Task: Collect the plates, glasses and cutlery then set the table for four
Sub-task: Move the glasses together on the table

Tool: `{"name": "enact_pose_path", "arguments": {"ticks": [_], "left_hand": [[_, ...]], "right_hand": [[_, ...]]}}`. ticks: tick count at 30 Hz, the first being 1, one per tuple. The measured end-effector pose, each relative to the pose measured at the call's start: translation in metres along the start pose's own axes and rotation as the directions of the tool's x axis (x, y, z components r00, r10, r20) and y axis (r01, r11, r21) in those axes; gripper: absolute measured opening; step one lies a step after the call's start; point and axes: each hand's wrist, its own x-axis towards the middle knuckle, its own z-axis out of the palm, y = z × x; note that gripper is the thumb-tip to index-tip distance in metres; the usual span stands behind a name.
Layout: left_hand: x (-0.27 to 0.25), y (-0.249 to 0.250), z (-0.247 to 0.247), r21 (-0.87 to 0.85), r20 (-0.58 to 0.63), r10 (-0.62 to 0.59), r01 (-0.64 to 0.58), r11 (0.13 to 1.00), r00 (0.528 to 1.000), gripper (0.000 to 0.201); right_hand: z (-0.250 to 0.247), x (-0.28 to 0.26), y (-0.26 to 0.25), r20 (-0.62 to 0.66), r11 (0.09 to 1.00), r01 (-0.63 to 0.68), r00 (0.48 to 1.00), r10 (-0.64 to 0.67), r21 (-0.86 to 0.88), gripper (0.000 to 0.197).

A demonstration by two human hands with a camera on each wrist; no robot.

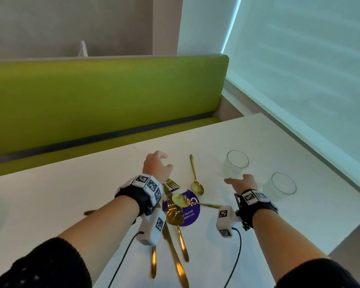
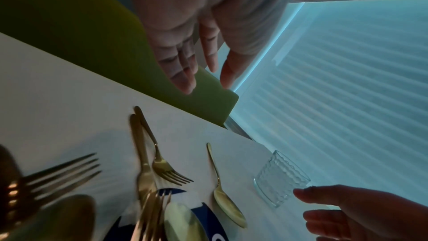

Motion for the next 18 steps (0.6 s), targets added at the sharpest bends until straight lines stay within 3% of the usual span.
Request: {"name": "enact_pose_path", "arguments": {"ticks": [7, 18], "left_hand": [[0.029, 0.011, 0.026, 0.039, 0.025, -0.011, 0.010, 0.999, 1.000, 0.036], [0.046, 0.018, 0.051, 0.031, 0.071, -0.046, 0.044, 0.999, 0.996, 0.049]], "right_hand": [[0.004, 0.041, -0.001, -0.031, 0.997, 0.043, 0.999, -0.041, 0.061, 0.101], [0.021, 0.060, 0.000, -0.149, 0.967, 0.171, 0.978, -0.144, 0.190, 0.086]]}}
